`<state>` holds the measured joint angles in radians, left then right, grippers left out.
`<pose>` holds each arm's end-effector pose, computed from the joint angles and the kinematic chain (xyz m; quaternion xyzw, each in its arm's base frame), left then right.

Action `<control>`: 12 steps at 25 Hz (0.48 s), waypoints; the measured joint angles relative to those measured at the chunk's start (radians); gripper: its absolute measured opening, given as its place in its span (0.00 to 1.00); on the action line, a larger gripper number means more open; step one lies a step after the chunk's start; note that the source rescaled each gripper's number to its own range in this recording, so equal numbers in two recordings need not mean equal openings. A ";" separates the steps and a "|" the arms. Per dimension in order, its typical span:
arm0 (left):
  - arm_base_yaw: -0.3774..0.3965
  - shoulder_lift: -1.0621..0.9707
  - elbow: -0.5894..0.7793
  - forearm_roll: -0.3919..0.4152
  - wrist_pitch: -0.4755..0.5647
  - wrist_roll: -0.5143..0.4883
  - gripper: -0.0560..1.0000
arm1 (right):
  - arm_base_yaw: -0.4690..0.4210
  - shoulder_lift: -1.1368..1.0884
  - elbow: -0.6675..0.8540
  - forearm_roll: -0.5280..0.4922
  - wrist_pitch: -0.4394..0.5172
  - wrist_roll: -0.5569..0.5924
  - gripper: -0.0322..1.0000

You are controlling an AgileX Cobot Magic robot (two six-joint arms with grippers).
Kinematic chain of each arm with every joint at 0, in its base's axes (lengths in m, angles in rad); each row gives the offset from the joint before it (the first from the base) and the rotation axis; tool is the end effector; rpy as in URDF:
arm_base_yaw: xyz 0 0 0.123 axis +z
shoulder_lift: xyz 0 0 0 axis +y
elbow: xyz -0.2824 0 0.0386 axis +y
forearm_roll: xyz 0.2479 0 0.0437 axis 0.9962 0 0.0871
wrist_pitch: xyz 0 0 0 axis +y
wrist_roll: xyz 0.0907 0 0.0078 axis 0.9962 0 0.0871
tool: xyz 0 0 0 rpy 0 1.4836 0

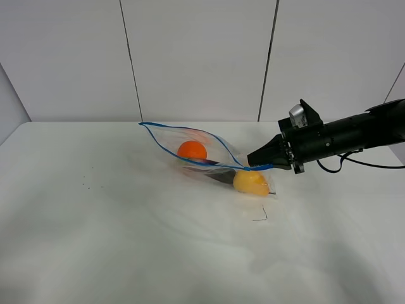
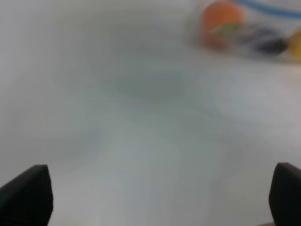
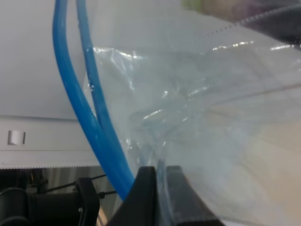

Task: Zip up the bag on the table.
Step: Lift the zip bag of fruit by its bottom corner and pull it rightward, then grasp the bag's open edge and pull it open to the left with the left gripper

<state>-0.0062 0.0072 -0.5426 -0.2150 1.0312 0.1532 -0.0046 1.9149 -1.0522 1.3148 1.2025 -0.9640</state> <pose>-0.0089 -0.0166 0.2929 0.0706 0.8280 -0.0668 0.5522 0.3347 0.0807 0.1777 -0.0644 0.8404 0.5293 0.0976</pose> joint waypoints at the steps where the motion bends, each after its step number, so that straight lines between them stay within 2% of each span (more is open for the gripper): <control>1: 0.000 0.021 -0.018 -0.022 -0.005 0.000 1.00 | 0.000 -0.001 0.000 -0.002 0.000 0.001 0.03; 4: 0.000 0.123 -0.085 -0.050 -0.046 0.033 1.00 | 0.000 -0.001 0.000 -0.005 0.000 0.001 0.03; 8: 0.000 0.312 -0.212 -0.061 -0.089 0.134 1.00 | 0.000 -0.001 0.000 -0.006 0.000 0.004 0.03; 10: -0.009 0.405 -0.269 -0.097 -0.107 0.175 1.00 | 0.000 -0.001 0.000 -0.006 0.000 0.004 0.03; 12: -0.024 0.490 -0.303 -0.169 -0.128 0.235 1.00 | 0.000 -0.001 0.000 -0.006 0.000 0.004 0.03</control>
<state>-0.0299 0.4969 -0.8461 -0.3837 0.9035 0.3883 -0.0046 1.9138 -1.0522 1.3083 1.2025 -0.9598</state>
